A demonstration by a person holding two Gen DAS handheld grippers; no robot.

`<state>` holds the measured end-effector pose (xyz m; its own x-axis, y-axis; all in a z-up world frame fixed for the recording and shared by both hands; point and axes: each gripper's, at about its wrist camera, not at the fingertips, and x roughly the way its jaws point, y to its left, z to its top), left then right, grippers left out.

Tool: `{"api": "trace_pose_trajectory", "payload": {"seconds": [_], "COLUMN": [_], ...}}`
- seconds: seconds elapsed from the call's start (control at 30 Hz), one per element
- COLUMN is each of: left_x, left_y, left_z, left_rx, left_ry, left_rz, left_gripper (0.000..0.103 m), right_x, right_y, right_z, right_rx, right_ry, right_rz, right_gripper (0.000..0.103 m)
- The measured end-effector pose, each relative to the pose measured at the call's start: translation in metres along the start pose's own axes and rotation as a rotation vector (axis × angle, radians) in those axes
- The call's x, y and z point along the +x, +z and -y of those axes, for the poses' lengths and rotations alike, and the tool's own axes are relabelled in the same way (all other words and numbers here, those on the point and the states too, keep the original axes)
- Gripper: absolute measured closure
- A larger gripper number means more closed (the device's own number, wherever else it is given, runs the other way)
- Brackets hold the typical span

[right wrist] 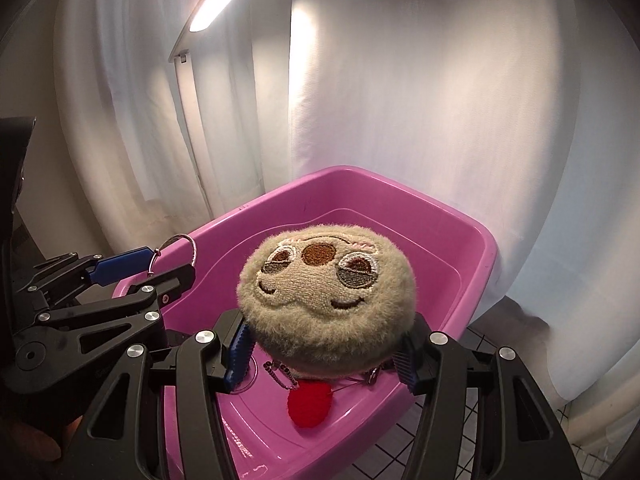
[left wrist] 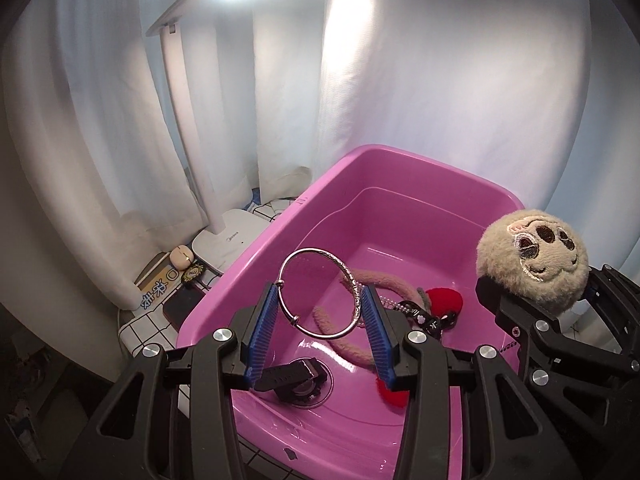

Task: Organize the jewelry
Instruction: 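Open the right gripper to drop the sloth while the left releases the bangle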

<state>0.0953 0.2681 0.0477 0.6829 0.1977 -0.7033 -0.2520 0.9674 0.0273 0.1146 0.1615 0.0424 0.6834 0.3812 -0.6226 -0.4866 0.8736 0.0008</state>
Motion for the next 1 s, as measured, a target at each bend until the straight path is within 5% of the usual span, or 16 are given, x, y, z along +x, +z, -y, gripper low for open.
{"api": "trace_pose_trajectory", "payload": {"seconds": [0.17, 0.43, 1.0], "left_x": [0.004, -0.002, -0.01], "left_y": [-0.001, 0.0, 0.002], "left_z": [0.0, -0.007, -0.008], "left_rx": [0.003, -0.01, -0.013], "left_ry": [0.012, 0.058, 0.076], "left_rz": [-0.015, 0.009, 0.014], "left_gripper": [0.059, 0.023, 0.01], "right_x": [0.01, 0.007, -0.008], "right_y": [0.007, 0.009, 0.006], "right_z": [-0.004, 0.0, 0.005], "right_rx": [0.008, 0.027, 0.021], "right_ry": [-0.013, -0.037, -0.068], "right_rz": [-0.027, -0.018, 0.022], "right_gripper": [0.042, 0.036, 0.032]}}
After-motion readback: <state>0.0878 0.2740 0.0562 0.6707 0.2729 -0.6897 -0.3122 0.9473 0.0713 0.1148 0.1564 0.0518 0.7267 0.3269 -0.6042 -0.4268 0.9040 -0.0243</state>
